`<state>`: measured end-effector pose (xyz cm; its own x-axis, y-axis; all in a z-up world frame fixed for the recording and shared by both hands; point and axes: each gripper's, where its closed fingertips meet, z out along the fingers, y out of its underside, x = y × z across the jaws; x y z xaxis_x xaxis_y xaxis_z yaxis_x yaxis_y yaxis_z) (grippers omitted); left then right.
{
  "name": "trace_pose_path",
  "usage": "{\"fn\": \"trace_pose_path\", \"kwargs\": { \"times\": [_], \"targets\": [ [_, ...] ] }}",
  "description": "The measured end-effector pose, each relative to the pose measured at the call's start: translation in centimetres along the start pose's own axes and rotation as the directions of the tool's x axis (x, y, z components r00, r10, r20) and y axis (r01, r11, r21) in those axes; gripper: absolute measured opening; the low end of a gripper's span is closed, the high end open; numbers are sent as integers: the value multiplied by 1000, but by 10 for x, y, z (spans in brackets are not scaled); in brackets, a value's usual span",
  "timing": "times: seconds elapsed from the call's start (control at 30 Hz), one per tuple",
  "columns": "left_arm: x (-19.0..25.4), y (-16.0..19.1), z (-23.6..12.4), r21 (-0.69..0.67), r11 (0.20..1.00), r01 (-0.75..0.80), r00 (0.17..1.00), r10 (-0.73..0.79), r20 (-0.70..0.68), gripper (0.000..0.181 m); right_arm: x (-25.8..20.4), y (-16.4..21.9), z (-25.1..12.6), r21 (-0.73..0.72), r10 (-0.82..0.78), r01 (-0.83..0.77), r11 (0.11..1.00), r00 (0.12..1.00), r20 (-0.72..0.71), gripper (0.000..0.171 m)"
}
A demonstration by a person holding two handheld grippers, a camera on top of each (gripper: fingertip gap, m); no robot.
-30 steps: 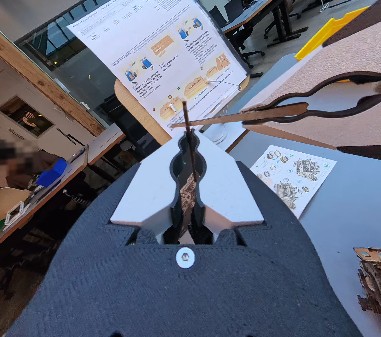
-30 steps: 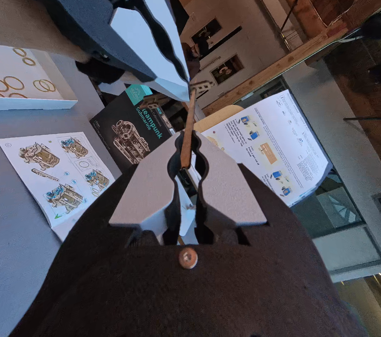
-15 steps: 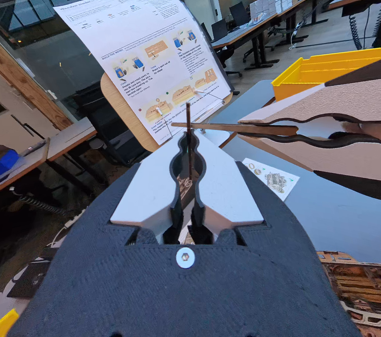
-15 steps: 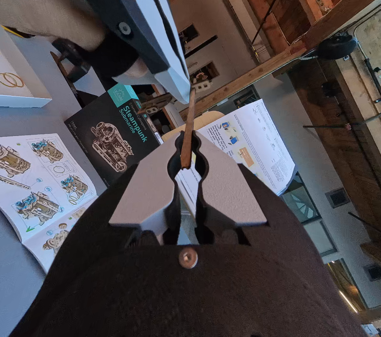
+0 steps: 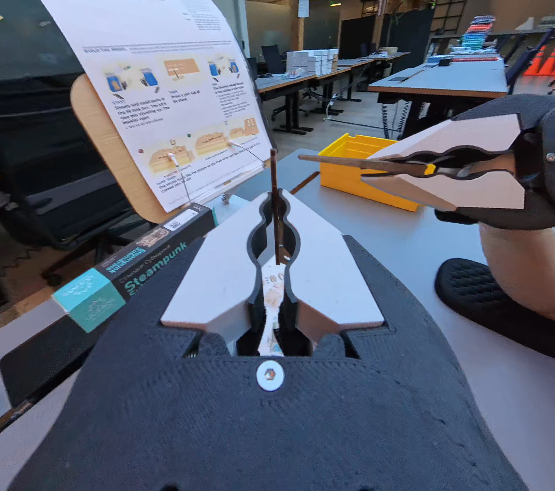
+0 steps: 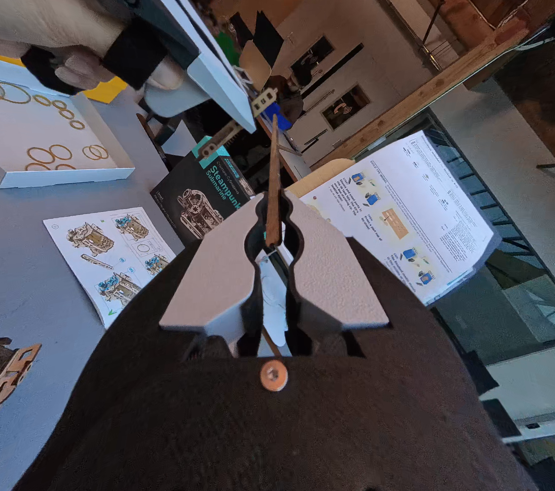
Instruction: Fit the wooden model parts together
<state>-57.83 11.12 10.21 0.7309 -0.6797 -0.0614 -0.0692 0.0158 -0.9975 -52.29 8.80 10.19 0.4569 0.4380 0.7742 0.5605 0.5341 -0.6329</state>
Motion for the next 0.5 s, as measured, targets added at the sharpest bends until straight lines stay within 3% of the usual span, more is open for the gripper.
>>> {"fn": "trace_pose_path", "kwargs": {
  "times": [0.2, 0.5],
  "targets": [
    [8, 12, 7, -59, 994, 94, 992, -98, -75, 0, -7, 7, 2, -36, 35, -32, 999, 996, 85, 4],
    [7, 22, 14, -113, 993, -24, 1000, 24, -2, 0, -6, 15, 7, -64, 18, -14, 998, 998, 67, 5]
  ]
}}
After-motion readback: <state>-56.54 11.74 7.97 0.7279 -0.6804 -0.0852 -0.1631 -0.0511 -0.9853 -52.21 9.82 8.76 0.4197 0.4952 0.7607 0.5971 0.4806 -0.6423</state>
